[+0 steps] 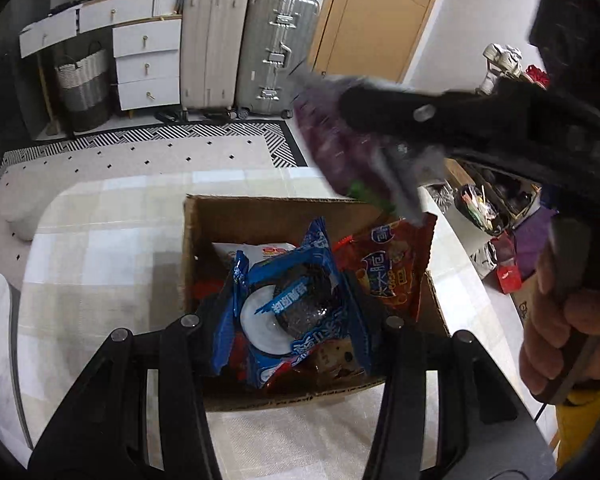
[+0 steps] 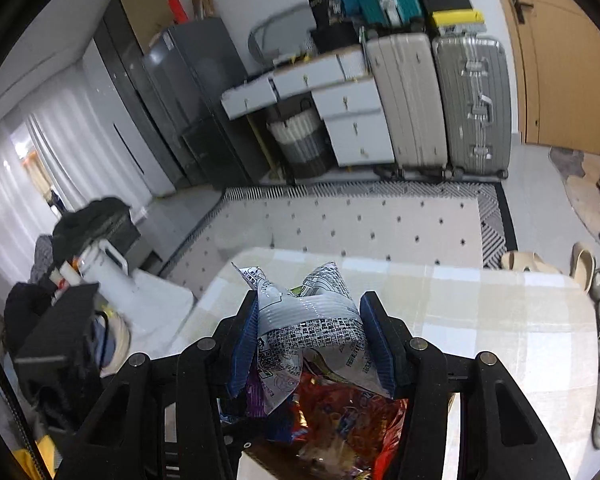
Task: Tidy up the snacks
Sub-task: 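Open both tools to drop the Oreo pack and bag into the box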
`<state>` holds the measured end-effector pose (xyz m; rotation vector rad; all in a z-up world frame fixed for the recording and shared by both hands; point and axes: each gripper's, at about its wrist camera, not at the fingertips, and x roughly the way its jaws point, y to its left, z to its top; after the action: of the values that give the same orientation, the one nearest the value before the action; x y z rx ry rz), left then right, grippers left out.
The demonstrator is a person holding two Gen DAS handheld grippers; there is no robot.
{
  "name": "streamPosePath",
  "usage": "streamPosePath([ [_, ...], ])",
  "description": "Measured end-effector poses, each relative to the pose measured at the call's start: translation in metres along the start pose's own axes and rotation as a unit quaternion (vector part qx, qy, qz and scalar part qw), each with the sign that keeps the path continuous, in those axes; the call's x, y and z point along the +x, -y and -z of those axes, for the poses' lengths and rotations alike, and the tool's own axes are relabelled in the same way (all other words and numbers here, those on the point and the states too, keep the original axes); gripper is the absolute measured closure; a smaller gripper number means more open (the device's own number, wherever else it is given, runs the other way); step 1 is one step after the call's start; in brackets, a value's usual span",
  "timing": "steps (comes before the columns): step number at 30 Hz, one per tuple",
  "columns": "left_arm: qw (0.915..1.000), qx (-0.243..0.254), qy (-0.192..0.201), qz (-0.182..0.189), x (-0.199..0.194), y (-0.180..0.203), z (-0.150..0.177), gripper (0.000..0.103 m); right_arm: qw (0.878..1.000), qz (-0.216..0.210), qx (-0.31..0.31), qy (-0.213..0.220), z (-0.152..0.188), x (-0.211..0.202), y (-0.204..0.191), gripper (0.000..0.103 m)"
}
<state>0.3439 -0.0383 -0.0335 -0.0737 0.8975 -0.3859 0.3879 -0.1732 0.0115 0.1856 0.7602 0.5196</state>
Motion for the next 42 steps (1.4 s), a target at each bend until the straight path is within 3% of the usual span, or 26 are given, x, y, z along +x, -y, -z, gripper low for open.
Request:
streamPosePath([
  [4, 0.9990, 0.029, -0.029, 0.020, 0.025, 0.012, 0.002, 0.058, 1.000, 0.006, -0.003, -0.028, 0.002, 0.025, 0.007, 0.052],
  [8, 0.9984, 0.040, -0.037, 0.014, 0.036, 0.017, 0.005, 0.056, 0.999, 0.005, -0.009, -0.046, 0.003, 0.040, 0.008, 0.052],
  [12, 0.9982, 0.045, -0.040, 0.003, 0.033, 0.011, 0.009, 0.037, 0.999, 0.003, -0.010, -0.052, 0.004, 0.048, 0.008, 0.052],
  [15, 0.9975, 0.060, -0.035, -0.013, 0.029, 0.008, 0.011, 0.031, 0.998, 0.006, -0.006, -0.056, 0.004, 0.052, 0.010, 0.052],
  [26, 0.9988, 0.042, 0.011, -0.021, -0.017, -0.011, 0.021, 0.030, 0.998, 0.000, -0.003, -0.068, 0.014, 0.052, 0.000, 0.050],
  [42, 0.9989, -0.004, 0.042, -0.022, -0.076, -0.029, 0.034, 0.026, 0.997, 0.004, -0.021, -0.073, 0.020, 0.036, -0.020, 0.045],
])
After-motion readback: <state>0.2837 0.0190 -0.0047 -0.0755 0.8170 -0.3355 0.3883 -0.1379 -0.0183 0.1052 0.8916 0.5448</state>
